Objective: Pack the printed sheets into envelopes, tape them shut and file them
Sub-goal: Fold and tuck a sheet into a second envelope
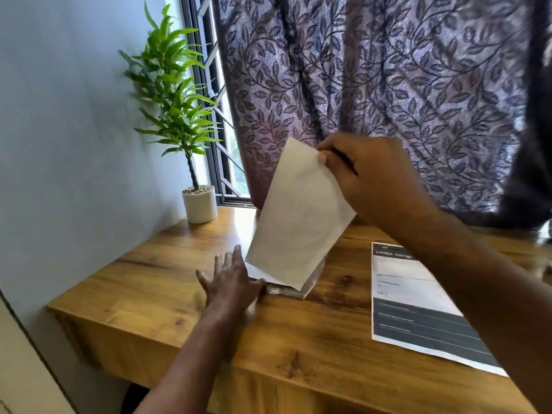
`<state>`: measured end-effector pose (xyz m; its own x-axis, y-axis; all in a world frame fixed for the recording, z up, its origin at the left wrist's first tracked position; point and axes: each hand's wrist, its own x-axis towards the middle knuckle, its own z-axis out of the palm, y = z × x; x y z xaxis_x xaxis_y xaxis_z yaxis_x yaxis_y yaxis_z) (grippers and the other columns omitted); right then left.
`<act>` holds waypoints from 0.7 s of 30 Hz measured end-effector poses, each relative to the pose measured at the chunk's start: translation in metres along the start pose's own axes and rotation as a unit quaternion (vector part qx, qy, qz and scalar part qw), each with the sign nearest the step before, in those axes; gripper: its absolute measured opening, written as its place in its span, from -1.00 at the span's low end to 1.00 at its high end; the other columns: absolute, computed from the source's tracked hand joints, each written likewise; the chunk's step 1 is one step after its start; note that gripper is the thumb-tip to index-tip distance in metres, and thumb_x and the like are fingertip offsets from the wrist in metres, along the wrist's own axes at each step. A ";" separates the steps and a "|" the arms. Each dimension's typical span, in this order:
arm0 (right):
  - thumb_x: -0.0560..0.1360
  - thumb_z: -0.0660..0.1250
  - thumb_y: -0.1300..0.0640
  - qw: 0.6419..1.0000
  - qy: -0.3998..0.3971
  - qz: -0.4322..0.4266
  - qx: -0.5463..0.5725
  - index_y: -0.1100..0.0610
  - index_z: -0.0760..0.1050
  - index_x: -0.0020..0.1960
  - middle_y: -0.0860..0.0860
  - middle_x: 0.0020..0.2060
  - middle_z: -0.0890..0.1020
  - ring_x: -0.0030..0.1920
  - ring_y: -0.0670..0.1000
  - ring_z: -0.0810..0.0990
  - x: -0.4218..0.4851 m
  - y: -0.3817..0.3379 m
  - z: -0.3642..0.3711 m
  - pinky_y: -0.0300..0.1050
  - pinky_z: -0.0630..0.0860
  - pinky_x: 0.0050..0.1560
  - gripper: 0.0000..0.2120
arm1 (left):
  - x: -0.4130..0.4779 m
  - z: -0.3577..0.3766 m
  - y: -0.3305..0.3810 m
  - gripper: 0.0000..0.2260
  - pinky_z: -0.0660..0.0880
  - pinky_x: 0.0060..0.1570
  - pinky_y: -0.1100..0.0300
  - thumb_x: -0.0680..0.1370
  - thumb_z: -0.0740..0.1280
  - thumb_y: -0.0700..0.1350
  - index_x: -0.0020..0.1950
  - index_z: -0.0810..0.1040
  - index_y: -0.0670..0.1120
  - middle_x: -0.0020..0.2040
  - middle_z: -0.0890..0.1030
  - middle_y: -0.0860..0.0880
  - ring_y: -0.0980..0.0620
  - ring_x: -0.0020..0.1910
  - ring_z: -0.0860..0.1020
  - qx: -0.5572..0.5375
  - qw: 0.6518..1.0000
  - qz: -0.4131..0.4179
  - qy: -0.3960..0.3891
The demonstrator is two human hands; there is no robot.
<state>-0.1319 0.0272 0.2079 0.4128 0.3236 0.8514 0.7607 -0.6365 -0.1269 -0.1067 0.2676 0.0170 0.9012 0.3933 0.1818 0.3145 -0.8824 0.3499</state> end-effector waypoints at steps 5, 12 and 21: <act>0.62 0.31 0.11 0.998 0.041 0.045 0.003 0.13 0.67 0.11 0.07 -0.08 0.72 -0.19 -0.07 0.53 0.000 0.034 -0.042 -0.27 0.34 -0.27 -0.81 | 0.015 -0.005 0.004 -0.14 0.04 0.54 -0.23 0.55 0.40 0.05 0.64 -0.14 0.07 0.65 0.07 -0.03 -0.05 0.63 0.03 0.040 0.991 0.126 -0.018; 0.64 0.30 0.13 0.986 0.130 0.039 -0.101 0.19 0.63 0.15 0.16 -0.08 0.72 -0.21 0.03 0.55 -0.035 0.083 -0.083 -0.11 0.40 -0.18 -0.80 | 0.009 -0.004 0.024 -0.23 -0.03 0.57 -0.11 0.60 0.35 -0.02 0.65 -0.08 0.04 0.65 -0.10 -0.06 -0.05 0.59 -0.23 0.099 0.959 0.260 0.043; 0.64 0.27 0.22 0.932 0.052 -0.170 -0.317 0.12 0.59 0.21 0.14 -0.12 0.67 -0.27 0.23 0.64 -0.123 0.126 -0.090 0.09 0.57 -0.39 -0.80 | -0.051 -0.008 0.190 -0.45 0.62 -0.02 -0.09 0.59 0.14 0.34 0.19 0.55 -0.11 0.05 0.71 -0.17 -0.13 -0.04 0.69 -0.590 0.747 0.059 -0.300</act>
<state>-0.1319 -0.1560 0.1335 0.1261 0.5343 0.8358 0.3775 -0.8050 0.4576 -0.0951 0.0816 0.0815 0.9846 -0.1687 -0.0449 0.0591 0.0800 0.9950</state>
